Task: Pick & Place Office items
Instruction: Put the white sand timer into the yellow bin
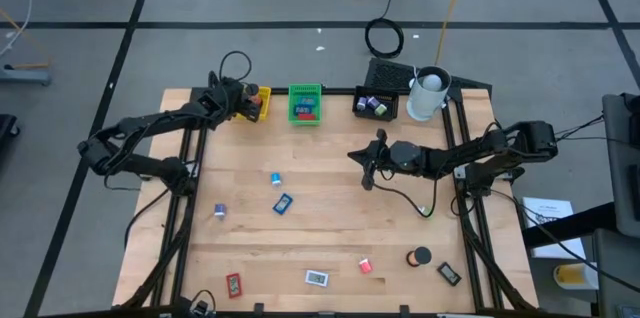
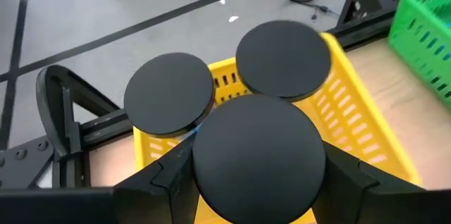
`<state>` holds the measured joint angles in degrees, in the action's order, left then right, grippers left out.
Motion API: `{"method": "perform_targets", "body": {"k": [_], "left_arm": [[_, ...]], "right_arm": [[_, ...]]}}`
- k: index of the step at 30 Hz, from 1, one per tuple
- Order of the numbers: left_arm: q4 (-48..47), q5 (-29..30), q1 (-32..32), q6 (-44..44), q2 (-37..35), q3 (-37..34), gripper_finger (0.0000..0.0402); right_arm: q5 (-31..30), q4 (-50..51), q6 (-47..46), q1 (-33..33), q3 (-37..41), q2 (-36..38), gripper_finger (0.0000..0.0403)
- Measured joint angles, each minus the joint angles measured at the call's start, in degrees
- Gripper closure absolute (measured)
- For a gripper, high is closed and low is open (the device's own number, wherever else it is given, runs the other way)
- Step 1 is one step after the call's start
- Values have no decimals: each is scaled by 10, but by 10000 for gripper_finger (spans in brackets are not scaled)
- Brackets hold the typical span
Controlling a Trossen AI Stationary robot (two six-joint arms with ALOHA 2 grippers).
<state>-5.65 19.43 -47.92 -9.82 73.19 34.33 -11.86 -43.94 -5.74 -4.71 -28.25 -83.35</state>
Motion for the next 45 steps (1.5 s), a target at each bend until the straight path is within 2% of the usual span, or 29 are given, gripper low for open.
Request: {"method": "perform_targets", "body": {"k": [9,11,16,20,33,35,37,40,42,45], "left_arm": [[14,1,0,-4,25,0,196],[13,-6,2,-4,25,0,177],[13,-8,2,-1,25,0,99],[10,-9,2,5,13,0,69],[-76,-12,2,38,-102,36,63],[-95,-17,9,48,-125,35,74],[-100,-19,28,65,-155,27,103],[-78,-26,75,92,-205,-11,170],[-31,-58,107,108,-239,-45,223],[15,-114,139,81,-268,-87,295]], "right_arm": [[0,0,4,0,0,0,402],[0,0,4,0,0,0,402],[0,0,4,0,0,0,402],[0,0,4,0,0,0,402],[0,0,9,0,0,0,402],[0,0,9,0,0,0,401],[0,0,9,0,0,0,401],[0,0,14,0,0,0,402],[0,0,19,0,0,0,401],[0,0,19,0,0,0,399]]}}
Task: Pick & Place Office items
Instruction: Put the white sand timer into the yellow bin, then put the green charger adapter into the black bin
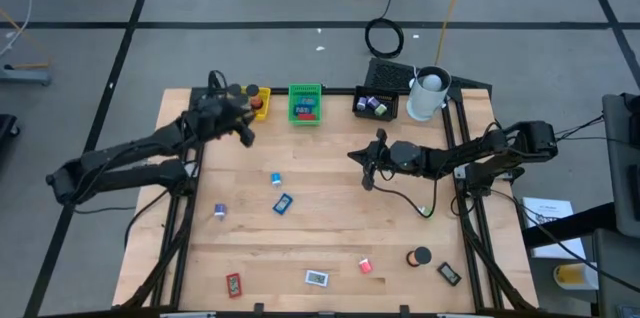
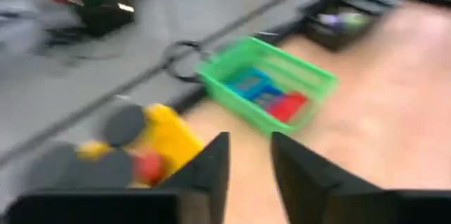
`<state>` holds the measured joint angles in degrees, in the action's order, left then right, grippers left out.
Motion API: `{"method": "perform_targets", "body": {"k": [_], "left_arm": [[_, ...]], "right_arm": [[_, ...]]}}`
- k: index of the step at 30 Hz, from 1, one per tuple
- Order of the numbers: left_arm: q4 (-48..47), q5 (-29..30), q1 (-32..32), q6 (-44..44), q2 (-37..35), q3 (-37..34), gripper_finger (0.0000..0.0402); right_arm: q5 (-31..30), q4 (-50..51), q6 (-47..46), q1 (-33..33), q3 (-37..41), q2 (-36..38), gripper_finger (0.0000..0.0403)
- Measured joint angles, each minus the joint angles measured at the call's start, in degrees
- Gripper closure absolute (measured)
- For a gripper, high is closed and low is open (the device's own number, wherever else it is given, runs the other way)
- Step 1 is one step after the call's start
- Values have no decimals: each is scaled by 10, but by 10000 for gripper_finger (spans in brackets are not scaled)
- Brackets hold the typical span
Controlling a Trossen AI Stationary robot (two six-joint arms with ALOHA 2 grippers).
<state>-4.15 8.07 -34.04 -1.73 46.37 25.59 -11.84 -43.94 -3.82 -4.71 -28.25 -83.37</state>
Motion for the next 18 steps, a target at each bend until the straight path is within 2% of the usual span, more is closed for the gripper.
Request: {"method": "perform_targets", "body": {"k": [3,6,9,12,15,18], "left_arm": [[18,-62,23,-10,-1,-21,351],[83,-80,56,12,0,-58,392],[211,-102,102,45,9,-118,391],[283,-126,153,62,8,-159,388],[314,-119,202,60,9,-183,391],[305,-90,245,32,8,-192,396]], "right_arm": [[1,0,-10,0,0,0,399],[2,0,-18,0,0,0,399],[23,0,-19,1,0,0,399],[31,-1,-22,12,0,0,399],[29,-2,-25,31,0,-3,399],[13,1,-43,55,0,-9,399]]}}
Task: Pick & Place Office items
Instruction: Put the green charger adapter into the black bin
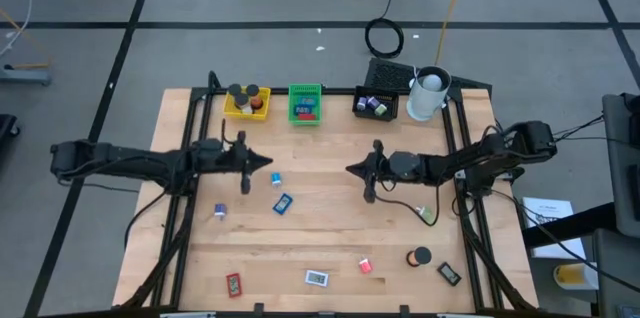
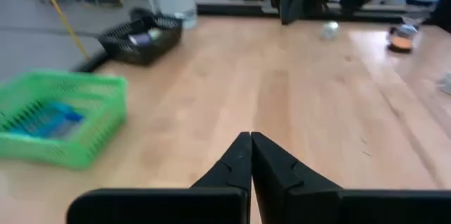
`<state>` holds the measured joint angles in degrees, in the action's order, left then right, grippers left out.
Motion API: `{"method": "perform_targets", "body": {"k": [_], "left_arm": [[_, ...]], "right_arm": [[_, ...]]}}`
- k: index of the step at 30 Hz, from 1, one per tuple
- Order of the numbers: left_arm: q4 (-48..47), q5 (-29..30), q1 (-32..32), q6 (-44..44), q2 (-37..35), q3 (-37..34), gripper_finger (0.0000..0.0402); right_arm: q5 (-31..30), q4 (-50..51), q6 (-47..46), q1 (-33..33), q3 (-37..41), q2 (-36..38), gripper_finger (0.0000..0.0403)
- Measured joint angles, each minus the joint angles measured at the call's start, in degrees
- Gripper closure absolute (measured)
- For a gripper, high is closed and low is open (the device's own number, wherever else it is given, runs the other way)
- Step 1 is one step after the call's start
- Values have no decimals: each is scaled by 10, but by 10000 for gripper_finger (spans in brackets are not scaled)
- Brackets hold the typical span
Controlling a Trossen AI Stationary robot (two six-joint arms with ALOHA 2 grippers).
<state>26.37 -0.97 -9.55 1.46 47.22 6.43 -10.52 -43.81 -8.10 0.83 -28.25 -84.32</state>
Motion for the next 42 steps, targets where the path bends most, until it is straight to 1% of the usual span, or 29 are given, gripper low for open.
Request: {"method": "perform_targets", "body": {"k": [3,5,7,10,13,17,19,21,22,28,31,33,36,39,42], "left_arm": [[-26,61,42,-20,0,-1,393],[-26,108,65,-17,3,-1,385],[-20,132,80,-14,7,-1,376],[-15,135,93,-1,14,-1,368],[-19,135,100,-8,32,-1,365],[-16,135,103,-31,58,-1,364],[-7,135,103,-31,75,-1,364],[8,135,103,-31,91,-1,364],[19,135,103,-30,99,-1,364],[95,136,103,-13,147,-1,364],[120,136,103,-13,164,-1,364],[130,136,103,-14,170,-1,364],[136,136,103,-14,173,-1,364],[143,136,103,-16,173,-1,364],[143,136,103,-20,173,-1,364]], "right_arm": [[-28,5,-2,29,-1,0,399],[-59,35,-2,50,-9,0,399],[-93,71,-3,71,-24,0,398],[-120,132,-15,96,-60,0,398],[-141,199,-32,117,-89,0,398],[-196,213,-39,146,-93,0,398],[-210,229,-41,159,-93,0,398],[-209,295,-65,171,-106,8,393],[-209,352,-92,178,-120,16,389],[-207,748,-318,221,-232,36,353],[-175,903,-440,242,-272,40,336],[-140,983,-512,256,-281,39,324],[-84,1071,-593,278,-283,39,299],[-42,1136,-648,296,-277,38,270],[-16,1198,-684,311,-268,40,238]]}}
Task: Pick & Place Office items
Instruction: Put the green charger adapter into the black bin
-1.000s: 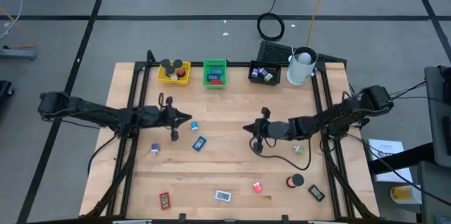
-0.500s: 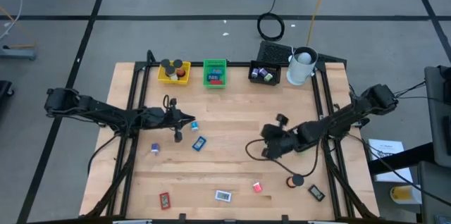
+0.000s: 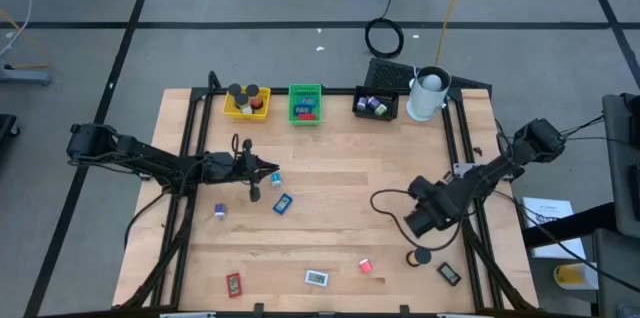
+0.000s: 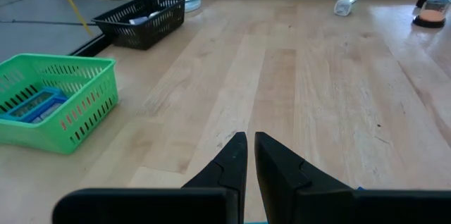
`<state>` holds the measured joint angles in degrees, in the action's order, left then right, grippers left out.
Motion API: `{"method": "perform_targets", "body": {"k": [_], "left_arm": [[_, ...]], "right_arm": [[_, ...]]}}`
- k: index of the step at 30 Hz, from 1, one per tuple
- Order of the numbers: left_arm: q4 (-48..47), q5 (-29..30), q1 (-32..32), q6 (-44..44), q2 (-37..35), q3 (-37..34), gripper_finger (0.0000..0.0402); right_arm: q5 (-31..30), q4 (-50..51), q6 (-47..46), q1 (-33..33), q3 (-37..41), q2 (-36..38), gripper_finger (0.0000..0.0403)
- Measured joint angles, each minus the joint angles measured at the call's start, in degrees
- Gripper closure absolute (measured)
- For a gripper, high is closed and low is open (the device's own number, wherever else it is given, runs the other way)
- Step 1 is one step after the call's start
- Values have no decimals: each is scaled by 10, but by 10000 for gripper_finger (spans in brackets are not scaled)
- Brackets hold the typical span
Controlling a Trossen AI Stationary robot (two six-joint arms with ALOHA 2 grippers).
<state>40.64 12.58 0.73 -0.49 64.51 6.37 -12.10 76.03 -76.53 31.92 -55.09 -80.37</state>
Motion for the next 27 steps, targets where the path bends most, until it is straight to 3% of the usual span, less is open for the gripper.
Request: {"method": "perform_targets", "body": {"k": [4,15,21,27], "left_arm": [[0,0,0,0,0,0,364],[-1,0,0,0,0,0,364],[-1,0,0,0,0,0,364],[-1,0,0,0,0,0,364]], "right_arm": [[4,-5,-12,5,22,12,196],[50,-227,25,5,148,80,138],[78,-257,37,5,190,77,158],[77,-259,55,5,197,77,221]]}}
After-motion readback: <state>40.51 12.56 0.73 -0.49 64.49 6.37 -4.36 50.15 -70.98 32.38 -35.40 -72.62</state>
